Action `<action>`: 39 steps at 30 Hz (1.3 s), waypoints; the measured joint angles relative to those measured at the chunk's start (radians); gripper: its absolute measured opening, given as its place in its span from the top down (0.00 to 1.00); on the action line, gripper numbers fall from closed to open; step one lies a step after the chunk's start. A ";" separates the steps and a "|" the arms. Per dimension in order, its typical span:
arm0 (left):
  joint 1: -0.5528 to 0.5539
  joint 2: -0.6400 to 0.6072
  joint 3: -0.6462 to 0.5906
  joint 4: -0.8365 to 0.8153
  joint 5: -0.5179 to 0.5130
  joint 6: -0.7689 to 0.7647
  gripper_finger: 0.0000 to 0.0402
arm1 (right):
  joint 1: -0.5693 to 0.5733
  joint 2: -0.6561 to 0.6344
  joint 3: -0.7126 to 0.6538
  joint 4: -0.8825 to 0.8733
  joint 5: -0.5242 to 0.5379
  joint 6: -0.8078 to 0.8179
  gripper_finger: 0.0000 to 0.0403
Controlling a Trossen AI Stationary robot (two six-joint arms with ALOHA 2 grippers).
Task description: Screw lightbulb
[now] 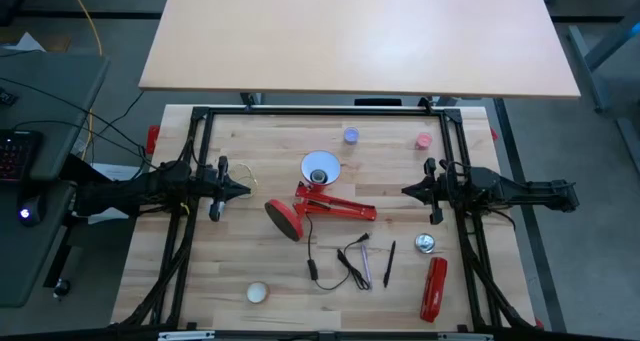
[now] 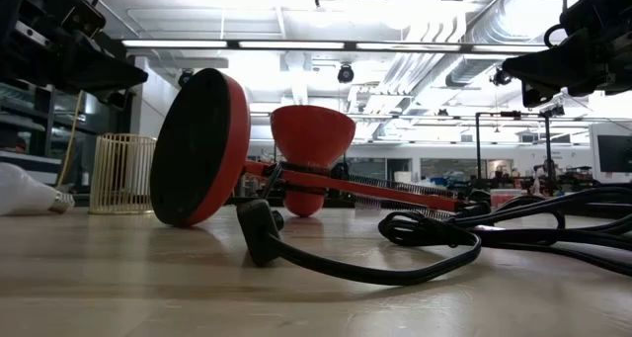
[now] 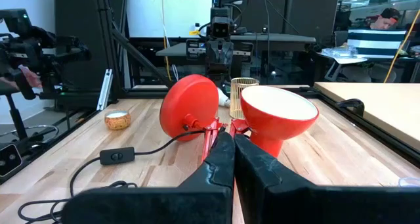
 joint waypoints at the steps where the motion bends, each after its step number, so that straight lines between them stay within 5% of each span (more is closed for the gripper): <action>1: 0.000 0.000 0.000 0.000 0.000 0.000 1.00 | 0.000 0.000 0.000 0.000 0.000 0.000 1.00; 5: 0.000 0.002 0.000 0.053 -0.027 0.063 1.00 | 0.000 0.000 0.000 0.000 0.000 0.000 1.00; 9: 0.001 0.035 -0.001 0.492 -0.086 -0.140 1.00 | 0.000 0.000 0.000 0.000 0.000 0.000 1.00; 13: 0.007 0.173 0.006 0.991 -0.409 -0.322 1.00 | 0.000 0.000 0.000 0.000 0.000 0.000 1.00; 16: 0.031 0.373 0.076 0.968 -0.637 -0.557 1.00 | 0.000 0.000 0.000 0.000 0.000 0.000 1.00; 18: 0.052 0.533 0.162 0.875 -0.586 -0.669 1.00 | 0.000 0.000 0.000 0.000 0.000 0.000 1.00; 20: 0.071 0.695 0.255 0.811 -0.432 -0.704 1.00 | 0.000 0.000 0.000 0.000 0.000 0.000 1.00; 24: 0.097 0.952 0.432 0.798 -0.155 -0.594 1.00 | 0.000 0.000 0.000 0.000 0.000 0.000 1.00; 32: 0.106 1.216 0.685 0.806 -0.137 -0.626 1.00 | -0.007 0.001 0.000 0.063 0.048 0.035 1.00; 39: 0.109 1.253 0.777 0.876 -0.119 -0.888 1.00 | -0.007 0.002 0.000 0.600 0.113 0.467 1.00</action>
